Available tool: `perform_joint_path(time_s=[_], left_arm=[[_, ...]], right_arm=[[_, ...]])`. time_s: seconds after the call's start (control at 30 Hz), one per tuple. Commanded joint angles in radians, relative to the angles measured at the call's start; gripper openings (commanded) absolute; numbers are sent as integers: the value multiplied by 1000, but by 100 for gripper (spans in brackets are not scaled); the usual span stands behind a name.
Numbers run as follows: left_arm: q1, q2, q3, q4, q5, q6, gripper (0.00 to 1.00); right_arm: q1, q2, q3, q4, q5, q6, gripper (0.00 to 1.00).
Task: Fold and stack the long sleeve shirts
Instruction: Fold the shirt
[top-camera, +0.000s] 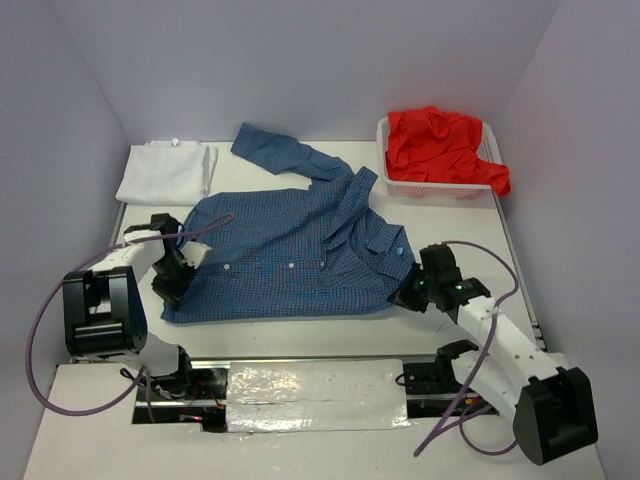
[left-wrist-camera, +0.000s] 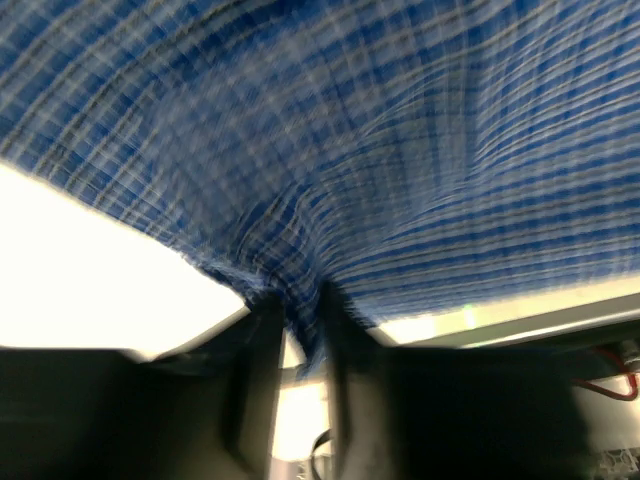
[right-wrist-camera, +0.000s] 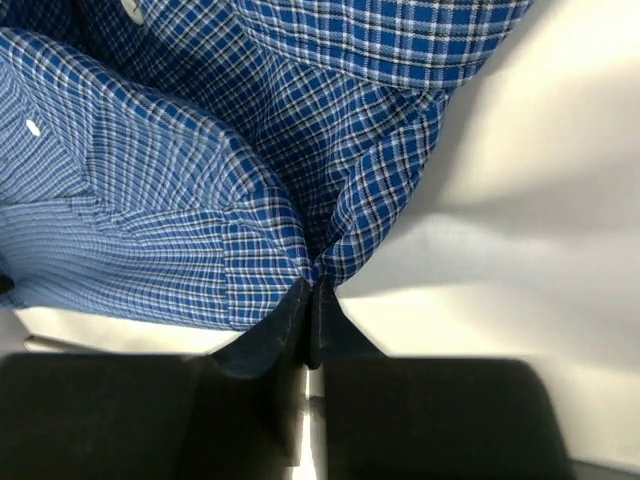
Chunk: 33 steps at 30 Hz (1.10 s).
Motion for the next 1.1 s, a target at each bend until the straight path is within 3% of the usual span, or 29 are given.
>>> perform_joint_path(time_s=[0.0,0.07,0.1,0.13,0.2,0.3,0.37,0.43,0.47,0.5,0.53,0.6,0.63,0.7,0.73,0.8,0.83,0.87,0.93,1.07], left_arm=[[2,-15,24,-62,-50,55,39],[1,-7,90,-108,-18,57,55],[1,-4,122,-128,7,54,66],[1,-2,211,-145,18,52,69],[-1,7,321,-203,48,51,93],[-15,28,600,-252,99,34,99],[-68,64,809,-242,159,13,99],[-200,119,964,-214,203,-18,98],[-250,148,1006,-205,208,-23,95],[-354,210,1071,-178,208,-44,88],[-407,244,1099,-161,205,-56,84],[-537,345,1142,-106,193,-98,66],[-579,376,1171,-35,164,-112,45],[-680,456,1202,40,140,-135,27],[-712,476,1207,119,130,-142,25],[-784,533,1213,195,113,-153,33],[-806,551,1215,230,98,-158,41],[-824,570,1219,285,75,-165,55],[-857,628,1238,319,73,-176,68],[-863,705,1239,416,33,-257,72]], right_arm=[[31,-68,-13,-124,46,48,29],[34,-95,13,-166,52,43,53],[34,-99,30,-190,64,39,70],[31,-107,48,-241,81,34,76],[30,-121,113,-293,127,11,86],[22,-138,200,-312,151,-27,89],[13,-130,252,-313,156,-50,87],[-21,-116,272,-293,138,-87,79],[-38,-101,274,-283,123,-101,73],[-76,-92,271,-257,106,-124,54],[-96,-83,265,-246,69,-132,44],[-116,-64,259,-223,46,-142,23],[-128,-63,256,-221,41,-147,16],[-128,-72,253,-221,52,-147,12],[-134,-78,245,-223,64,-144,14],[-138,-96,228,-221,73,-142,24],[-138,-102,220,-218,76,-139,26],[-141,-105,213,-215,75,-138,26],[-139,-104,196,-197,70,-145,26],[-141,-78,216,-232,110,-176,25]])
